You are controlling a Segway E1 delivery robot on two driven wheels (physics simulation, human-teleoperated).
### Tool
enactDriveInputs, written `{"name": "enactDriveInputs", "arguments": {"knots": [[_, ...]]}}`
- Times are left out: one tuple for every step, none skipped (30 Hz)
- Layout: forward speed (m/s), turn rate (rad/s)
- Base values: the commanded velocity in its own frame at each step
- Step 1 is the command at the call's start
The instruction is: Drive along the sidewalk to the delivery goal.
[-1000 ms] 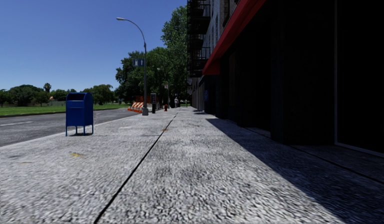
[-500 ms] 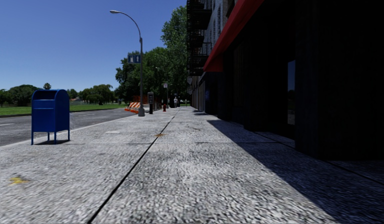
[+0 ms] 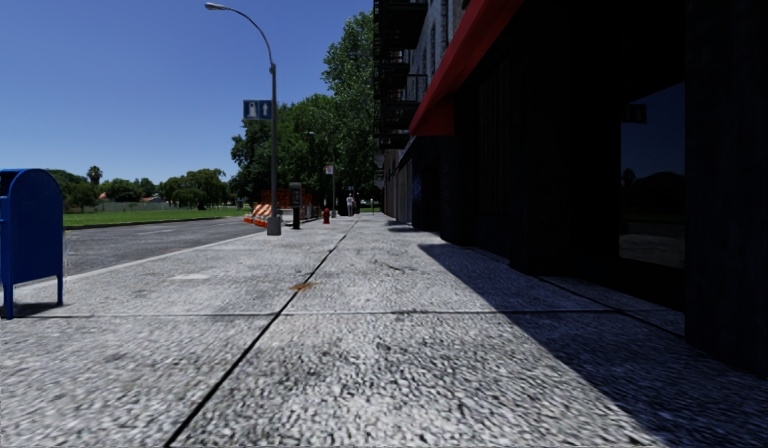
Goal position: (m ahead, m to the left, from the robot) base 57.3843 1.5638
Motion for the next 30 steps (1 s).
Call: {"name": "enactDriveInputs", "arguments": {"knots": [[2.00, 0.00], [2.00, 0.00], [2.00, 0.00], [2.00, 0.00], [2.00, 0.00], [2.00, 0.00], [2.00, 0.00], [2.00, 0.00], [2.00, 0.00], [2.00, 0.00], [2.00, 0.00], [2.00, 0.00], [2.00, 0.00], [2.00, 0.00], [2.00, 0.00], [2.00, 0.00], [2.00, 0.00], [2.00, 0.00], [2.00, 0.00], [2.00, 0.00], [2.00, 0.00], [2.00, 0.00], [2.00, 0.00], [2.00, 0.00], [2.00, 0.00], [2.00, 0.00], [2.00, 0.00], [2.00, 0.00], [2.00, 0.00], [2.00, 0.00]]}}
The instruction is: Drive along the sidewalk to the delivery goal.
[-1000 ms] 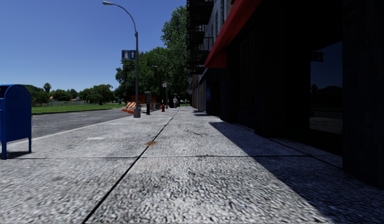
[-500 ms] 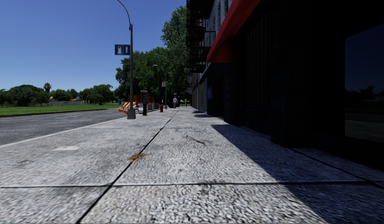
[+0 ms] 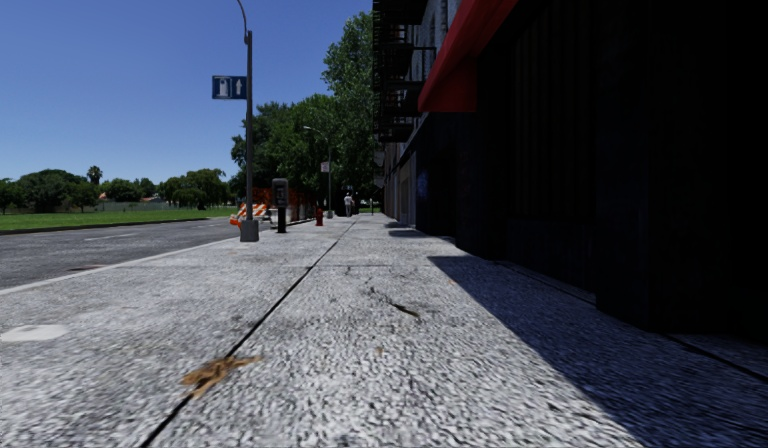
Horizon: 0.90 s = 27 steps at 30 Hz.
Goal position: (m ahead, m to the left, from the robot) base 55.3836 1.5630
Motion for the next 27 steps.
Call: {"name": "enactDriveInputs", "arguments": {"knots": [[2.00, 0.00], [2.00, 0.00], [2.00, 0.00], [2.00, 0.00], [2.00, 0.00], [2.00, 0.00], [2.00, 0.00], [2.00, 0.00], [2.00, 0.00], [2.00, 0.00], [2.00, 0.00], [2.00, 0.00], [2.00, 0.00], [2.00, 0.00], [2.00, 0.00], [2.00, 0.00], [2.00, 0.00], [2.00, 0.00], [2.00, 0.00], [2.00, 0.00], [2.00, 0.00], [2.00, 0.00], [2.00, 0.00], [2.00, 0.00], [2.00, 0.00], [2.00, 0.00], [2.00, 0.00]]}}
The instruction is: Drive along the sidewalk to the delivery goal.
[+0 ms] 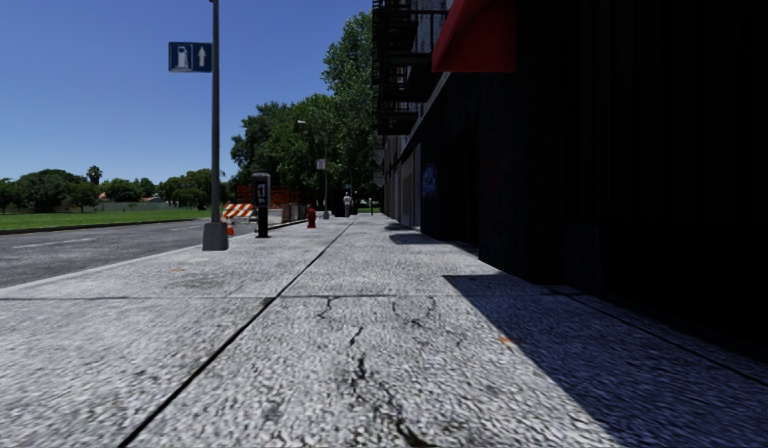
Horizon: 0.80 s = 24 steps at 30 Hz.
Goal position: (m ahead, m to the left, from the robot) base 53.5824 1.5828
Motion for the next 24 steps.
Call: {"name": "enactDriveInputs", "arguments": {"knots": [[2.00, 0.00], [2.00, 0.00], [2.00, 0.00], [2.00, 0.00], [2.00, 0.00], [2.00, 0.00], [2.00, 0.00], [2.00, 0.00], [2.00, 0.00], [2.00, 0.00], [2.00, 0.00], [2.00, 0.00], [2.00, 0.00], [2.00, 0.00], [2.00, 0.00], [2.00, 0.00], [2.00, 0.00], [2.00, 0.00], [2.00, 0.00], [2.00, 0.00], [2.00, 0.00], [2.00, 0.00], [2.00, 0.00], [2.00, 0.00]]}}
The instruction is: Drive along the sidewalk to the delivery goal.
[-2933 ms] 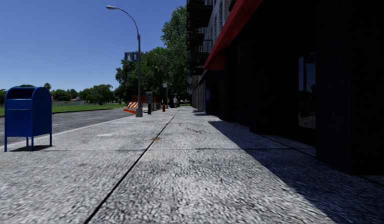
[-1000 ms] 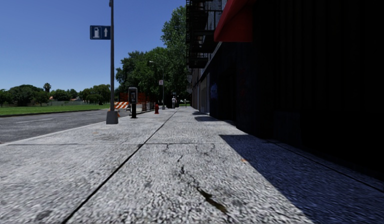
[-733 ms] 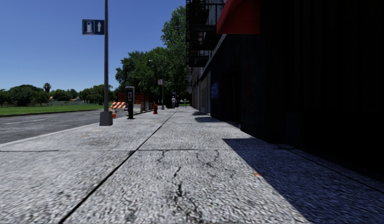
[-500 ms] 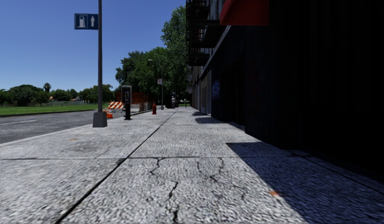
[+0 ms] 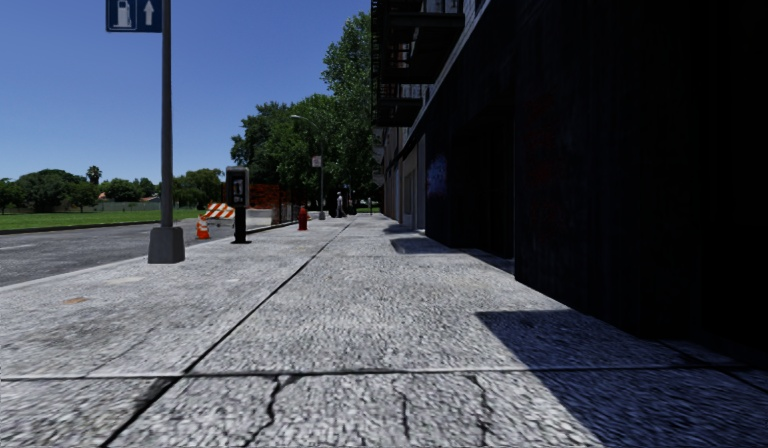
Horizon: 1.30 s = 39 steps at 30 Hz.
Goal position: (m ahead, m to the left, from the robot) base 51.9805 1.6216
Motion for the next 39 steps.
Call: {"name": "enactDriveInputs", "arguments": {"knots": [[2.00, 0.00], [2.00, 0.00], [2.00, 0.00], [2.00, 0.00], [2.00, 0.00], [2.00, 0.00], [2.00, 0.00], [2.00, 0.00], [2.00, 0.00], [2.00, 0.00], [2.00, 0.00], [2.00, 0.00], [2.00, 0.00], [2.00, 0.00], [2.00, 0.00], [2.00, 0.00], [2.00, 0.00], [2.00, 0.00], [2.00, 0.00], [2.00, 0.00], [2.00, 0.00], [2.00, 0.00], [2.00, 0.00], [2.00, 0.00], [2.00, 0.00], [2.00, 0.00], [2.00, 0.00], [2.00, 0.00], [2.00, 0.00], [2.00, 0.00], [2.00, 0.00], [2.00, 0.00], [2.00, 0.00], [2.00, 0.00], [2.00, 0.00], [2.00, 0.00], [2.00, 0.00], [2.00, 0.00], [2.00, 0.00]]}}
